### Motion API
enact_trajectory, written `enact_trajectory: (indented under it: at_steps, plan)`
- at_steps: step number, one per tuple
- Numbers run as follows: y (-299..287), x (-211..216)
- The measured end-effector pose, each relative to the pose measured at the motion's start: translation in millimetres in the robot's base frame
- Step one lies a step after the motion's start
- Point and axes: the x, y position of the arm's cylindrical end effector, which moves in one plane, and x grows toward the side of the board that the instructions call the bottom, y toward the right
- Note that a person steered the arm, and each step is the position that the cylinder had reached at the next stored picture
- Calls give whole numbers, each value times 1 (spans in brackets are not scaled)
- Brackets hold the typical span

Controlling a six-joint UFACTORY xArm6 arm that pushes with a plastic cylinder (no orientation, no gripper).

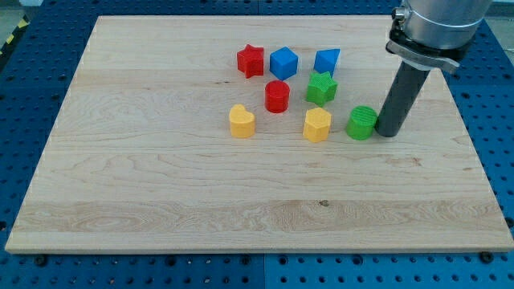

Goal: Place the green blocks diagonally to the blue cube

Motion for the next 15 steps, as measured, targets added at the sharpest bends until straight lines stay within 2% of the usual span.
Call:
enact_trajectory:
  at_steps: [4, 7, 8, 13, 15]
  plan:
    - [-14, -1]
    - [-10, -45]
    - [-29, -56]
    - [-94, -56]
    - [-96, -56]
